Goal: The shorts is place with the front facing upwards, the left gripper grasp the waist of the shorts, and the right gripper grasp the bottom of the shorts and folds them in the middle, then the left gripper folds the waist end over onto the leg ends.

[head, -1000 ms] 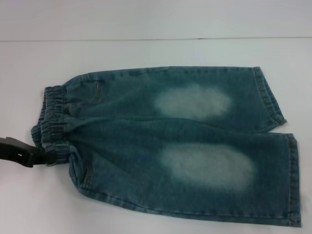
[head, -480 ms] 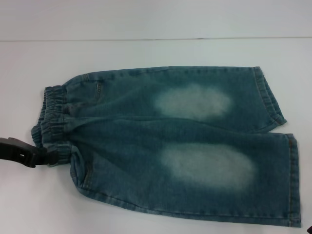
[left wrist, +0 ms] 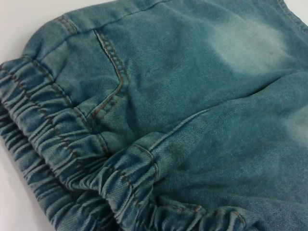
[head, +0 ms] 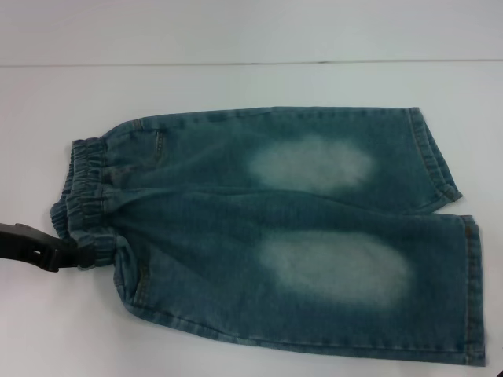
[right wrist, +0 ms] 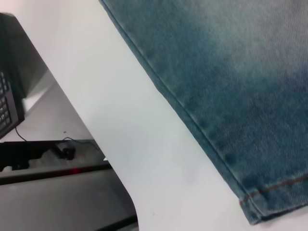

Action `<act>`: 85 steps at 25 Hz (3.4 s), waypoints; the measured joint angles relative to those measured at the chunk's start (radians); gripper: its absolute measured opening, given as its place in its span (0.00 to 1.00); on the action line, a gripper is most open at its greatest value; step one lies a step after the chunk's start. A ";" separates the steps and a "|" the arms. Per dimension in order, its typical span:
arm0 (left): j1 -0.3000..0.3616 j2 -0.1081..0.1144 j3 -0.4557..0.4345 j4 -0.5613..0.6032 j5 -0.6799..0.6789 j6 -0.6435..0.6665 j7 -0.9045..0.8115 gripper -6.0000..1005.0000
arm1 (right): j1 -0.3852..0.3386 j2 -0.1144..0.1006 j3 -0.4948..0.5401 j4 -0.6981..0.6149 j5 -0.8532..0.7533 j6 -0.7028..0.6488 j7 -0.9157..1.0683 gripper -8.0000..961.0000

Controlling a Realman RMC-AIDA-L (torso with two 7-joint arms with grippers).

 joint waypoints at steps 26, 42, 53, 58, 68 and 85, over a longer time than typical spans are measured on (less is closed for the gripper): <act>0.001 -0.004 0.000 -0.003 0.002 -0.009 -0.003 0.07 | 0.008 0.033 -0.012 0.005 -0.042 0.059 0.004 0.83; 0.004 -0.005 -0.001 -0.003 0.004 -0.014 -0.003 0.07 | 0.032 0.043 -0.013 0.051 -0.040 0.101 -0.005 0.83; 0.010 -0.006 0.000 -0.003 0.003 -0.024 -0.002 0.07 | 0.042 0.053 -0.006 0.052 -0.034 0.112 -0.010 0.83; 0.010 -0.006 -0.001 -0.003 0.004 -0.024 -0.002 0.07 | 0.048 0.056 -0.002 0.052 -0.032 0.107 -0.020 0.82; 0.009 -0.008 0.000 -0.010 0.001 -0.035 -0.001 0.07 | 0.050 0.069 -0.008 0.044 -0.008 0.113 -0.036 0.76; 0.009 -0.008 0.001 -0.012 -0.001 -0.037 -0.001 0.07 | 0.048 0.073 -0.030 0.041 -0.027 0.152 -0.036 0.18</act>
